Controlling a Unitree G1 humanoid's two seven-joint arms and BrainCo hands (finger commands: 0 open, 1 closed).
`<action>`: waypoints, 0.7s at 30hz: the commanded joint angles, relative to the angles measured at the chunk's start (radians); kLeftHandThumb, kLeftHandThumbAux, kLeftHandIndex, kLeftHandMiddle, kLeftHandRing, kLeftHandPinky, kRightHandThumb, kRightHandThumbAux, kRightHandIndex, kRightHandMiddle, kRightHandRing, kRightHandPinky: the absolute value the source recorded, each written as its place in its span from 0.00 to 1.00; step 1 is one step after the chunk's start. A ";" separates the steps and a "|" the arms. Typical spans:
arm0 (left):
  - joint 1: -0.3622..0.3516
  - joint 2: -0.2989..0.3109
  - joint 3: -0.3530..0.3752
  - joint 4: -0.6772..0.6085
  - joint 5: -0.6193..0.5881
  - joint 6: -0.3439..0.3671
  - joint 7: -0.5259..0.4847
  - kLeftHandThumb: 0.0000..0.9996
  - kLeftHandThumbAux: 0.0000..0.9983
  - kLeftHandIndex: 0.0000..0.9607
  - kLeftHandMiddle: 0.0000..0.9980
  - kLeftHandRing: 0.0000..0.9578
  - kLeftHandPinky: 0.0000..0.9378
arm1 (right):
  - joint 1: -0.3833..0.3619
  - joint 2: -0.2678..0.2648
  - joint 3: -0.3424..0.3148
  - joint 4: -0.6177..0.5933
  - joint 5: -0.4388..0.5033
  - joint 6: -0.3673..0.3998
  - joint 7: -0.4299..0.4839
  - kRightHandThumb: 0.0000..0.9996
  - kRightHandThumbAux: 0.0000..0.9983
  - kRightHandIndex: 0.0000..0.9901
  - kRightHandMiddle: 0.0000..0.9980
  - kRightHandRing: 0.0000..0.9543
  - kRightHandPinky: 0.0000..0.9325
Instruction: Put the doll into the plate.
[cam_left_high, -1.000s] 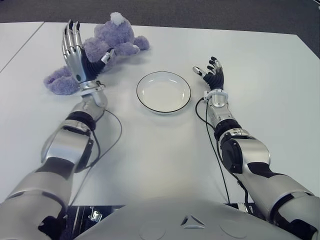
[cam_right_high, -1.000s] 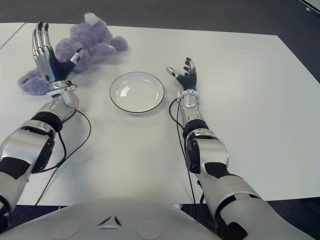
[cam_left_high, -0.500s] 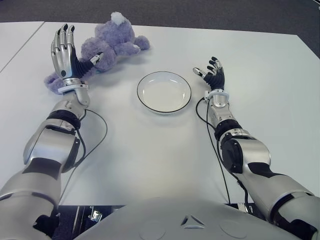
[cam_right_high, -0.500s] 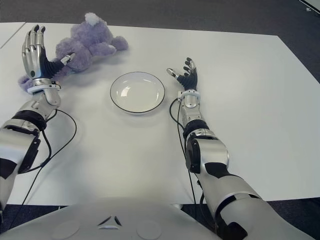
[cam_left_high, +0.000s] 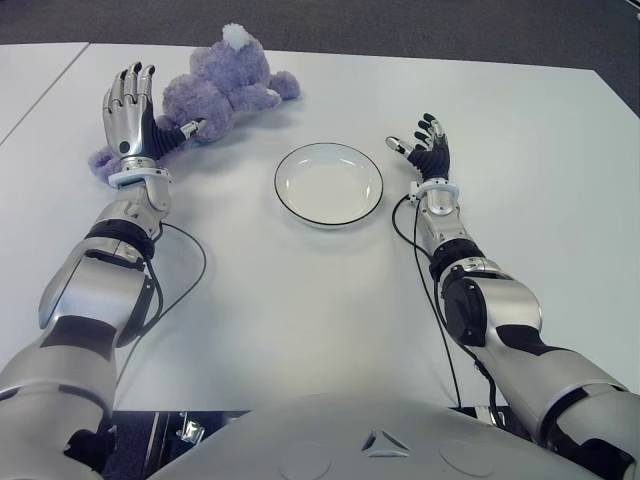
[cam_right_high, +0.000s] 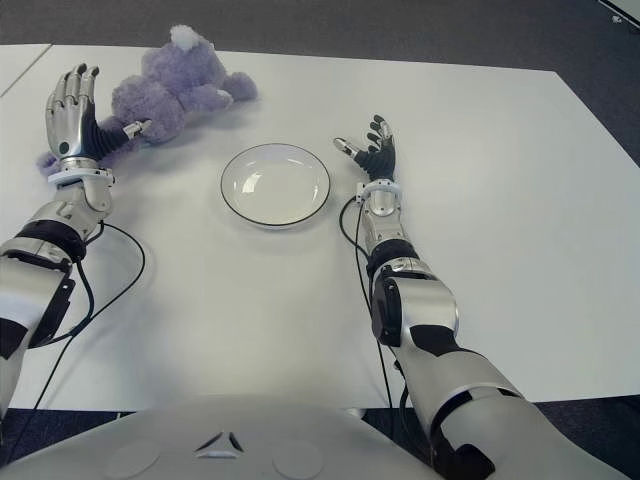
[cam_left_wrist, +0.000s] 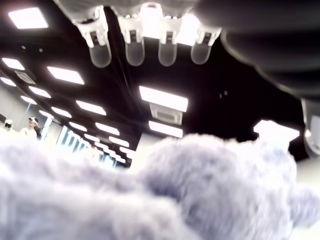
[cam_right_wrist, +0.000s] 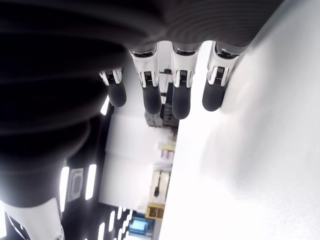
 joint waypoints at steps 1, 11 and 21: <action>-0.010 0.040 -0.064 0.023 0.056 0.017 -0.143 0.00 0.44 0.00 0.00 0.00 0.00 | 0.232 0.062 -0.012 0.146 0.021 0.100 0.059 0.01 0.77 0.10 0.13 0.13 0.19; -0.027 0.064 -0.062 0.051 0.022 -0.045 -0.319 0.00 0.49 0.00 0.00 0.00 0.00 | 0.229 0.057 -0.018 0.146 0.032 0.098 0.070 0.03 0.78 0.11 0.13 0.14 0.19; -0.033 0.041 -0.035 0.055 -0.020 -0.119 -0.464 0.00 0.52 0.00 0.00 0.00 0.00 | 0.227 0.047 -0.020 0.145 0.033 0.090 0.076 0.05 0.82 0.12 0.13 0.14 0.19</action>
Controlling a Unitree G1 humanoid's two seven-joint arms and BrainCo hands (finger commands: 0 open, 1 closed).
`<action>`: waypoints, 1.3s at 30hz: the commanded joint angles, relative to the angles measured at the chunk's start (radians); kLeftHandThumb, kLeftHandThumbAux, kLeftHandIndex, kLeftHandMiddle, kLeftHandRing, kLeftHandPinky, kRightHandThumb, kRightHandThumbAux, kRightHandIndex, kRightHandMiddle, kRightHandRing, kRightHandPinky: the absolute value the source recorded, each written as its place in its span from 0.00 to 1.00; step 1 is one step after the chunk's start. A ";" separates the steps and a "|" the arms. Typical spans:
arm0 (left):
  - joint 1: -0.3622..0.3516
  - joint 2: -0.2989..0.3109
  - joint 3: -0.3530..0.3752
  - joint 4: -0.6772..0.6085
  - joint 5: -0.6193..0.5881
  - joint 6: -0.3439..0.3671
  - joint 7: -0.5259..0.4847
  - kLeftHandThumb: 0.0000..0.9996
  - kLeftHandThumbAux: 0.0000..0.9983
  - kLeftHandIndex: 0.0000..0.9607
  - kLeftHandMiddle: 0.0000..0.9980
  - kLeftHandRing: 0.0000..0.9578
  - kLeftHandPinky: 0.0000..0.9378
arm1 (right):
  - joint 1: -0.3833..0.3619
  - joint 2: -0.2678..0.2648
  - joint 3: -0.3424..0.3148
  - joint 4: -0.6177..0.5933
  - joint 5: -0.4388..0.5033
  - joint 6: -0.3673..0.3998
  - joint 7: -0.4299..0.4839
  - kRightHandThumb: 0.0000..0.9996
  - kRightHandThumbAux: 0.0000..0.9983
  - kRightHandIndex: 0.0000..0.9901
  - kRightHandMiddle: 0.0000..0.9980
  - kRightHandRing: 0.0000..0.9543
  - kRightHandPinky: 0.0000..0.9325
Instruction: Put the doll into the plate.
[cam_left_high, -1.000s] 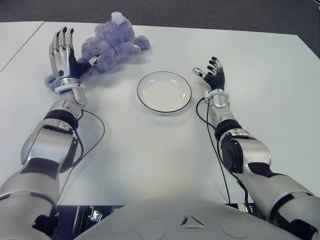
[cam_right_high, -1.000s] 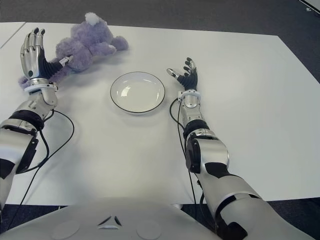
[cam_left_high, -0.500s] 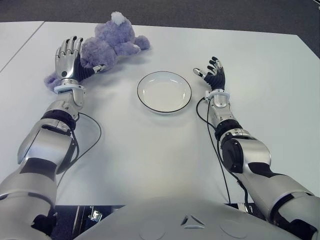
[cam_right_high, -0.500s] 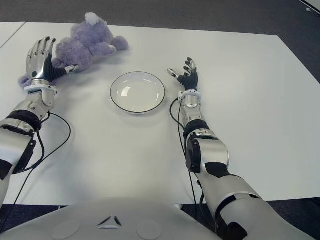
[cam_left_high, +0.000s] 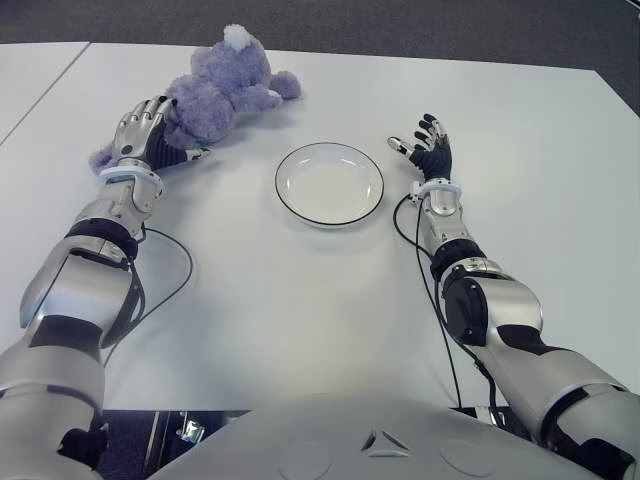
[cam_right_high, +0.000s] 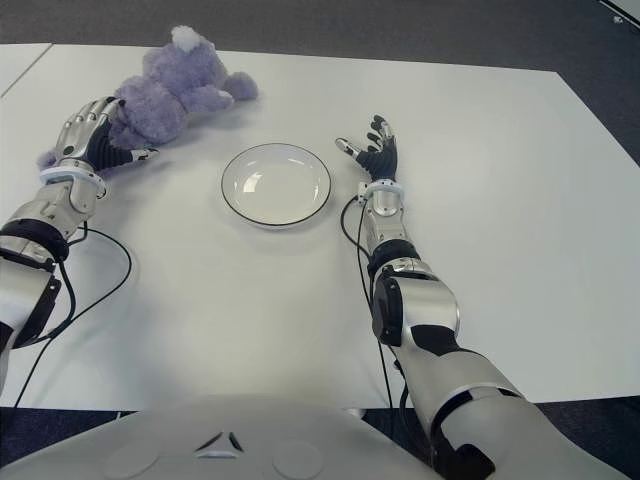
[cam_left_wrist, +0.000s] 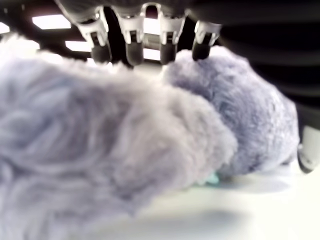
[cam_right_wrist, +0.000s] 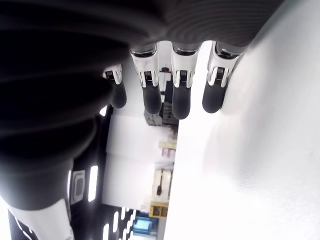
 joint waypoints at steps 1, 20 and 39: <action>-0.020 -0.019 0.010 0.024 -0.026 -0.056 -0.138 0.00 0.52 0.00 0.00 0.00 0.00 | 0.225 0.052 -0.001 0.144 0.005 0.099 0.037 0.05 0.82 0.12 0.13 0.15 0.20; -0.059 -0.090 -0.017 0.048 -0.020 0.002 -0.320 0.00 0.80 0.00 0.00 0.00 0.00 | 0.226 0.024 -0.004 0.143 0.008 0.104 0.044 0.12 0.84 0.15 0.15 0.17 0.22; -0.080 -0.178 -0.028 0.072 -0.004 0.182 -0.309 0.00 0.81 0.18 0.00 0.00 0.00 | 0.226 -0.004 -0.002 0.142 0.002 0.097 0.048 0.18 0.89 0.16 0.18 0.18 0.19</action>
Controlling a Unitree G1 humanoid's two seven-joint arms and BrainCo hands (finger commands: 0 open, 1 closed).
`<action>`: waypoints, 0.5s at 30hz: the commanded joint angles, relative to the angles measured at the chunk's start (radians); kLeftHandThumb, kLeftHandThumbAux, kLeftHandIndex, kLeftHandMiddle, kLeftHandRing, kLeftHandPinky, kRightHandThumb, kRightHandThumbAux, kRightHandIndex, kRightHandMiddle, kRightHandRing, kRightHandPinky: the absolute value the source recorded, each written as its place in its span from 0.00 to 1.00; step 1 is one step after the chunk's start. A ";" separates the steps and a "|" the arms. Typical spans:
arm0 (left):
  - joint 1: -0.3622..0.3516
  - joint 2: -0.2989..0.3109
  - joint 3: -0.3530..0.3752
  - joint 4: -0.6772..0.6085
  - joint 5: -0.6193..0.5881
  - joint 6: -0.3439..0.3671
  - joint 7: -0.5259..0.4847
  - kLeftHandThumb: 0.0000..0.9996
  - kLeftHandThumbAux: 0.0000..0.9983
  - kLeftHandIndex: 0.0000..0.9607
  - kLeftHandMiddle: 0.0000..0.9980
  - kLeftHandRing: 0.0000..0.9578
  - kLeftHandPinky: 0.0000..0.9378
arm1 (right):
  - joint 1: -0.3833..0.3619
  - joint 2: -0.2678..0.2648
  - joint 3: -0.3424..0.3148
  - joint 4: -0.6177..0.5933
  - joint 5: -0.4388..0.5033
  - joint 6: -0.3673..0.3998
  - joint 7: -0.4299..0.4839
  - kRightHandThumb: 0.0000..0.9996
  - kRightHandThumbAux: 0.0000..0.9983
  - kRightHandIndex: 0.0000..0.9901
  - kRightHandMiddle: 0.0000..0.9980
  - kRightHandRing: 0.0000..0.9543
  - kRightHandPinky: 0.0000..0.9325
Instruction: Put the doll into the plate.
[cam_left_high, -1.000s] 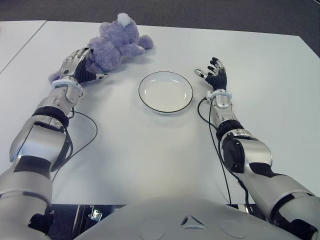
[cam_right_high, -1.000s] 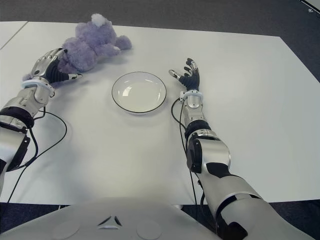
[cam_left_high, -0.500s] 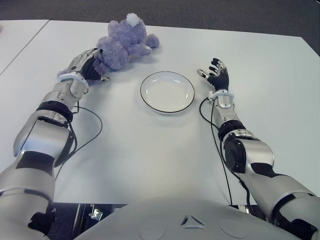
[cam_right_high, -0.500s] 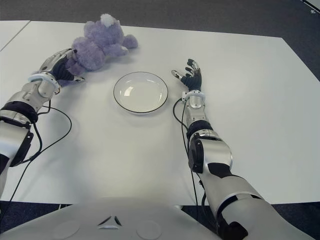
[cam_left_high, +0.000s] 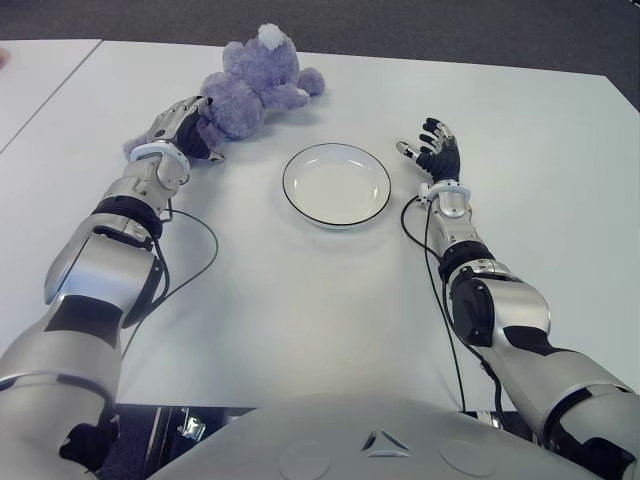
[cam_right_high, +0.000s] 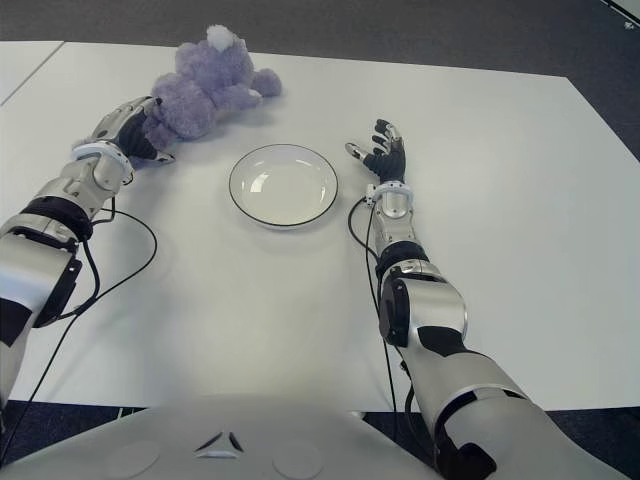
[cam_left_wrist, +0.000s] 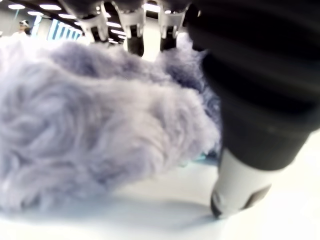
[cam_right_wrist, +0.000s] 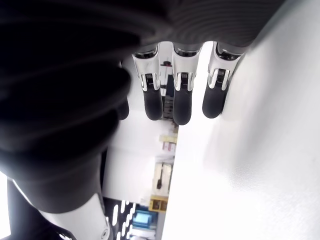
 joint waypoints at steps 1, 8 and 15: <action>0.029 -0.079 -0.026 0.052 0.026 0.094 -0.060 0.00 0.79 0.20 0.00 0.00 0.00 | 0.212 0.035 0.001 0.140 0.001 0.102 0.019 0.19 0.89 0.16 0.18 0.18 0.18; 0.034 -0.152 -0.042 0.066 0.038 0.206 -0.090 0.00 0.66 0.23 0.00 0.00 0.00 | 0.213 0.031 0.000 0.139 0.002 0.096 0.016 0.21 0.89 0.16 0.19 0.18 0.18; 0.036 -0.184 -0.049 0.068 0.041 0.255 -0.128 0.00 0.59 0.26 0.00 0.00 0.00 | 0.215 0.027 0.005 0.139 -0.002 0.090 0.012 0.22 0.90 0.17 0.19 0.18 0.18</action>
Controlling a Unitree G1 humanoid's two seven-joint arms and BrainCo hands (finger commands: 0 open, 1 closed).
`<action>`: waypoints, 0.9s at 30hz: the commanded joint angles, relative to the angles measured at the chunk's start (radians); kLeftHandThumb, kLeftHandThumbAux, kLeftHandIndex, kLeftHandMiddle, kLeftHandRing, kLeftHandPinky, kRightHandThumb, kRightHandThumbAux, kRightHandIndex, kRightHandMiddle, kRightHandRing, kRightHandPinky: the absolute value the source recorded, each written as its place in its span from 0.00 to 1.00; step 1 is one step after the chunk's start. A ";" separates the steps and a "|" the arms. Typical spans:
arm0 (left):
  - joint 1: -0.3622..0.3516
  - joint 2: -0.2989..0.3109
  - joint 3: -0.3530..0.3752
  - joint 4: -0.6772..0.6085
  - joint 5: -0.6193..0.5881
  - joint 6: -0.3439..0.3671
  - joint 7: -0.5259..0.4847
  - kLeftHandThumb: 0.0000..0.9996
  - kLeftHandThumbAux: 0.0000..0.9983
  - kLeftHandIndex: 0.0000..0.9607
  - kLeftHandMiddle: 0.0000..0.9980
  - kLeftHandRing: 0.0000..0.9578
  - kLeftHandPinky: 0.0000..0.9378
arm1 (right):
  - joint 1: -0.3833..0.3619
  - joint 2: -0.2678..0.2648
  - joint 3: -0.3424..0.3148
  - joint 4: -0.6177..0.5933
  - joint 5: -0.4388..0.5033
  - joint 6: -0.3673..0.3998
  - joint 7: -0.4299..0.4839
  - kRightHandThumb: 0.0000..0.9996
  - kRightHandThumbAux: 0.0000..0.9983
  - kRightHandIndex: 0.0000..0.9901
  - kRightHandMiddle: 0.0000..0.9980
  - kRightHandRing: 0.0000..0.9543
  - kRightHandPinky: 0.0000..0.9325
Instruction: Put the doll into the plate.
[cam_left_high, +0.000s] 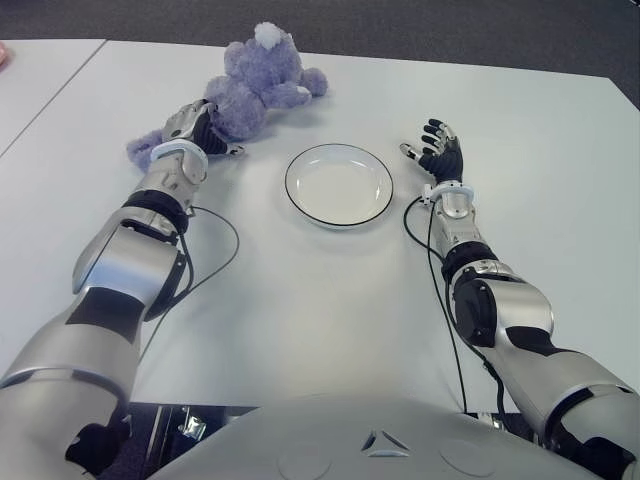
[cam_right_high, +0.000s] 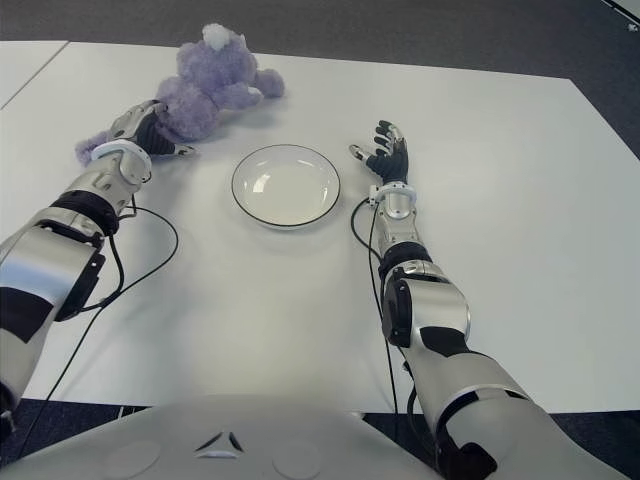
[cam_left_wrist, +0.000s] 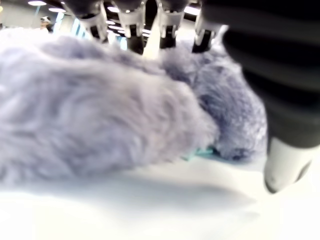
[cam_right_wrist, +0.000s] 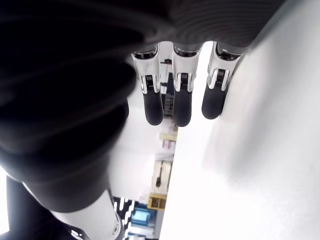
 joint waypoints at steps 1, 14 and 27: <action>0.074 -0.089 -0.048 0.054 0.040 0.062 -0.135 0.00 0.58 0.26 0.00 0.00 0.00 | 0.212 0.040 0.005 0.136 -0.003 0.094 0.009 0.22 0.90 0.17 0.19 0.18 0.18; 0.082 -0.069 -0.091 0.063 0.068 0.179 -0.207 0.00 0.47 0.15 0.00 0.00 0.00 | 0.213 0.039 0.005 0.135 0.001 0.082 0.005 0.30 0.90 0.18 0.20 0.19 0.20; 0.103 -0.091 -0.118 0.066 0.092 0.331 -0.185 0.00 0.42 0.21 0.00 0.11 0.33 | 0.213 0.043 -0.006 0.134 0.012 0.070 0.008 0.26 0.91 0.18 0.19 0.20 0.23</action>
